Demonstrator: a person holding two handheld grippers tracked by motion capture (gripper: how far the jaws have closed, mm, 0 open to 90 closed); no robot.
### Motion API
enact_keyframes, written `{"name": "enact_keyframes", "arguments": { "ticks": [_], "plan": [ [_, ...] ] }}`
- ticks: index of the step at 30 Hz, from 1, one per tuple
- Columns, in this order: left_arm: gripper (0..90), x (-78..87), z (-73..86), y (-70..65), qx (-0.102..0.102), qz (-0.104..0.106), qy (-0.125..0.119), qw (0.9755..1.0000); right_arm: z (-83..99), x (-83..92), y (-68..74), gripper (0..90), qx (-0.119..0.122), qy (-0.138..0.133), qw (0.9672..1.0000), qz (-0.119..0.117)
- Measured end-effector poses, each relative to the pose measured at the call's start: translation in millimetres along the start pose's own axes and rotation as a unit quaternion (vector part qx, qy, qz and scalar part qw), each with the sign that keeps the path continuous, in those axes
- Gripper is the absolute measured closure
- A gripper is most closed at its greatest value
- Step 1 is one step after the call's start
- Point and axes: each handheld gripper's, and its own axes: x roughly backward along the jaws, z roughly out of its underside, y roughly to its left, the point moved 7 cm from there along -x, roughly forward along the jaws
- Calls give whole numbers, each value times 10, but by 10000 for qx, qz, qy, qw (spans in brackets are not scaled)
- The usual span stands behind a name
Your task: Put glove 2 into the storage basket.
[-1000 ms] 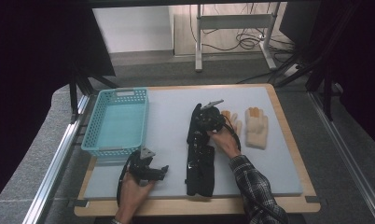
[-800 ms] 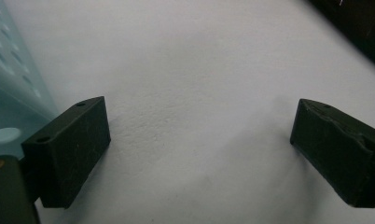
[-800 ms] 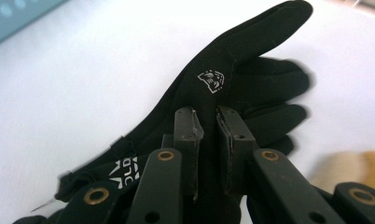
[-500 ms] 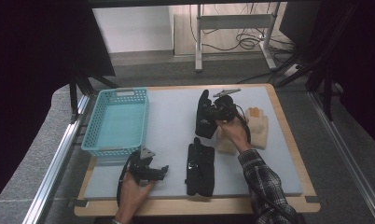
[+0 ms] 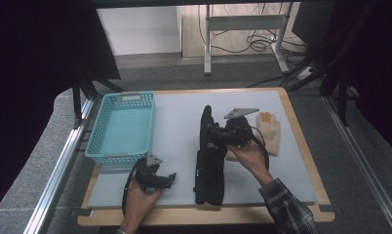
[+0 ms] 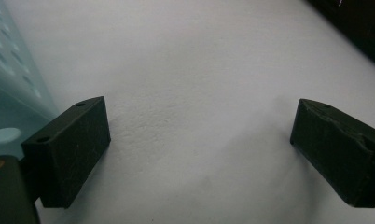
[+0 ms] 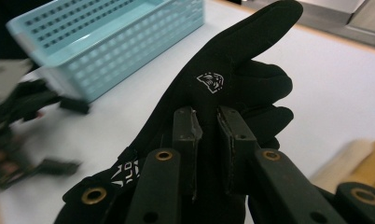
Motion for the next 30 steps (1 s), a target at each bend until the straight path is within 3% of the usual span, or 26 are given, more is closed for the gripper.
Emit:
{"name": "enact_keyframes", "arguments": {
  "ticks": [1,2,6,8,13,14,17,18,23,25,27,29,30],
  "plan": [
    [51,0,0,0,1,2,3,10000,101,40,114,768,36,51,10000,-27],
    [51,0,0,0,1,2,2,10000,101,40,114,768,36,51,10000,-27],
    [51,0,0,0,-3,2,1,10000,288,79,330,766,62,67,9999,-129],
    [51,-3,-1,-4,25,3,-18,10000,425,60,452,763,209,94,9997,-17],
    [51,-3,-1,-4,24,-2,-17,10000,638,-23,537,749,156,110,9998,83],
    [51,-1,0,-2,10,-1,-7,10000,764,-81,560,700,129,106,9997,161],
    [51,1,1,1,-7,1,6,10000,869,-123,583,628,113,99,9997,205],
    [51,0,0,-1,3,0,-5,10000,934,-141,601,536,71,149,9997,193],
    [51,1,1,0,-5,0,7,10000,902,-16,549,480,106,40,9995,305],
    [51,-1,-1,-3,14,-1,-10,10000,820,66,406,568,76,4,9991,411],
    [51,-3,-1,-4,29,-2,-17,10000,766,52,304,636,69,12,9990,442],
    [51,-3,-2,-5,31,-1,-19,10000,738,18,257,643,33,32,9990,438],
    [51,-1,0,-3,16,1,-5,10000,685,-102,166,619,-84,133,9992,367]
  ]
}}
